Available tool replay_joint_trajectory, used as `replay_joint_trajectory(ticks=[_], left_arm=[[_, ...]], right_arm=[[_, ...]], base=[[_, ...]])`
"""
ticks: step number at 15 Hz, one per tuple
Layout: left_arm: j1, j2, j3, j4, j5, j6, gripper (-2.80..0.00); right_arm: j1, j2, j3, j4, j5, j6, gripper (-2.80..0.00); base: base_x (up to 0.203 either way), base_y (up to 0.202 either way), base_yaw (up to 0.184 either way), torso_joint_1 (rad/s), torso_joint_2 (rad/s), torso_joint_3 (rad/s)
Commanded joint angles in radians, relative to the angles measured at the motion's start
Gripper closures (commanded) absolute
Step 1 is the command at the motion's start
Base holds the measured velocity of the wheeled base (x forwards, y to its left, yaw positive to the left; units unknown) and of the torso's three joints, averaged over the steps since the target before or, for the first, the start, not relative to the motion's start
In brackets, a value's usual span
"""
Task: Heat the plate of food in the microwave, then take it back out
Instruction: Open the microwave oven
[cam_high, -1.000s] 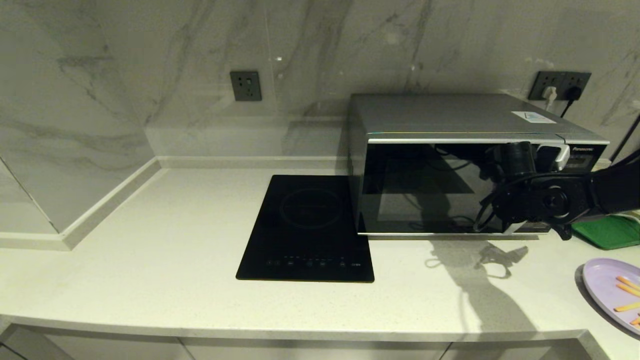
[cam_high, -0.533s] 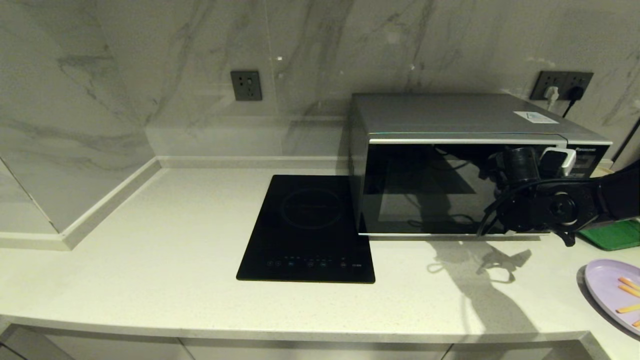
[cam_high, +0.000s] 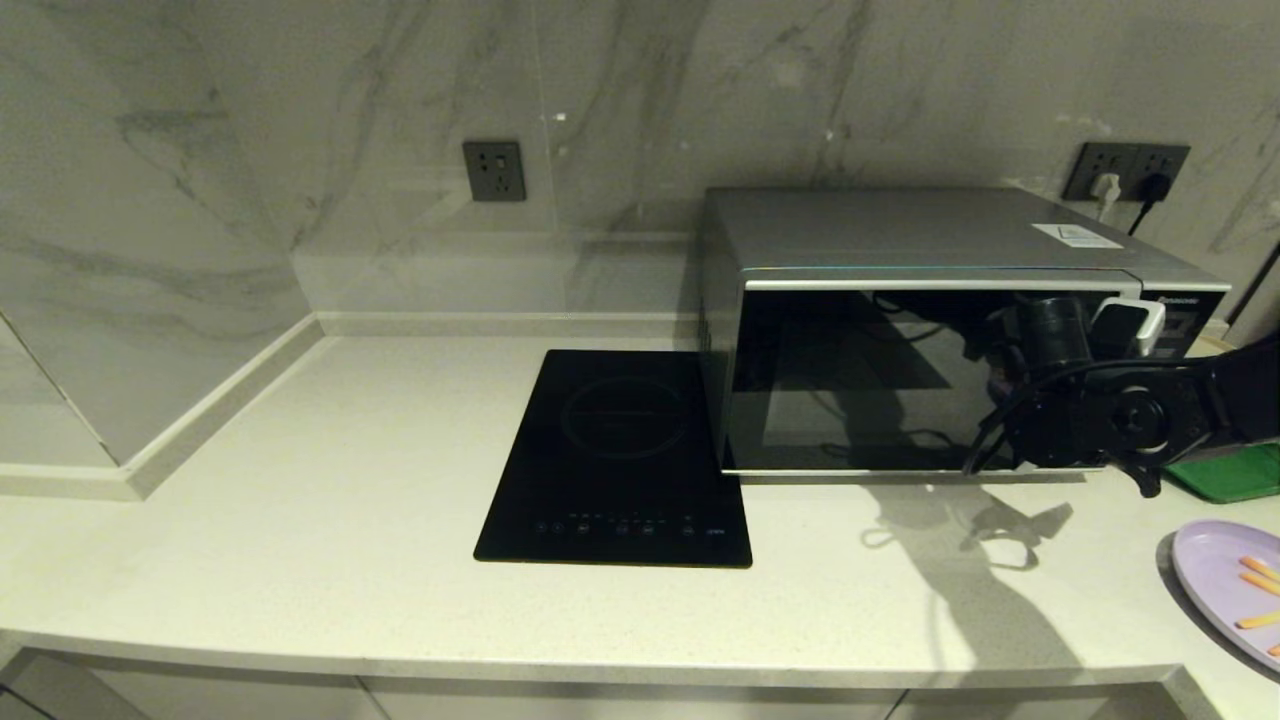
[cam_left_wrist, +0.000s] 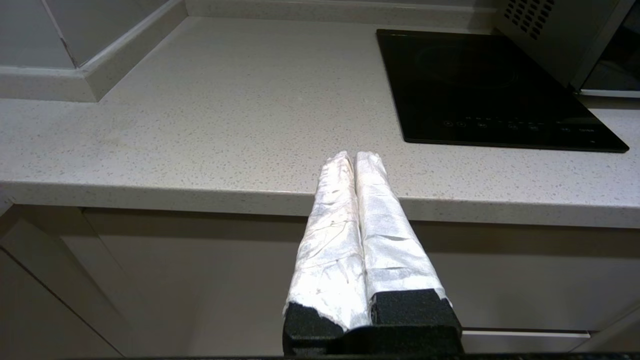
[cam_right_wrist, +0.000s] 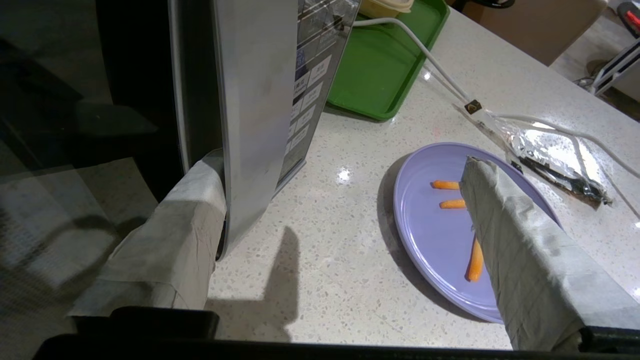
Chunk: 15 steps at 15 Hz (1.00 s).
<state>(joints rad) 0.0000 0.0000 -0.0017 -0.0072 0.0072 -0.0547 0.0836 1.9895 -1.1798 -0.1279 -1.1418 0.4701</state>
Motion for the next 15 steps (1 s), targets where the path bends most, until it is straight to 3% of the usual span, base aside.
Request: replay_joint_trajectory(ticks=[1, 10, 12, 15], left_arm=[[0.000, 0.000, 0.000, 0.000, 0.000, -0.001, 0.00], [0.000, 0.000, 0.000, 0.000, 0.000, -0.001, 0.00], [0.000, 0.000, 0.000, 0.000, 0.000, -0.001, 0.00], [0.000, 0.000, 0.000, 0.000, 0.000, -0.001, 0.00]], right_arm=[[0.001, -0.035, 0.023, 0.002, 0.014, 0.002, -2.80], [0.072, -0.174, 0.167, 0.010, 0.094, 0.002, -2.80], [0.136, -0.255, 0.217, 0.010, 0.151, 0.001, -2.80], [0.308, -0.487, 0.273, 0.098, 0.268, 0.001, -2.80]], base=[[0.000, 0.000, 0.000, 0.000, 0.00, 0.000], [0.000, 0.000, 0.000, 0.000, 0.00, 0.000], [0.000, 0.000, 0.000, 0.000, 0.00, 0.000], [0.000, 0.000, 0.000, 0.000, 0.00, 0.000]])
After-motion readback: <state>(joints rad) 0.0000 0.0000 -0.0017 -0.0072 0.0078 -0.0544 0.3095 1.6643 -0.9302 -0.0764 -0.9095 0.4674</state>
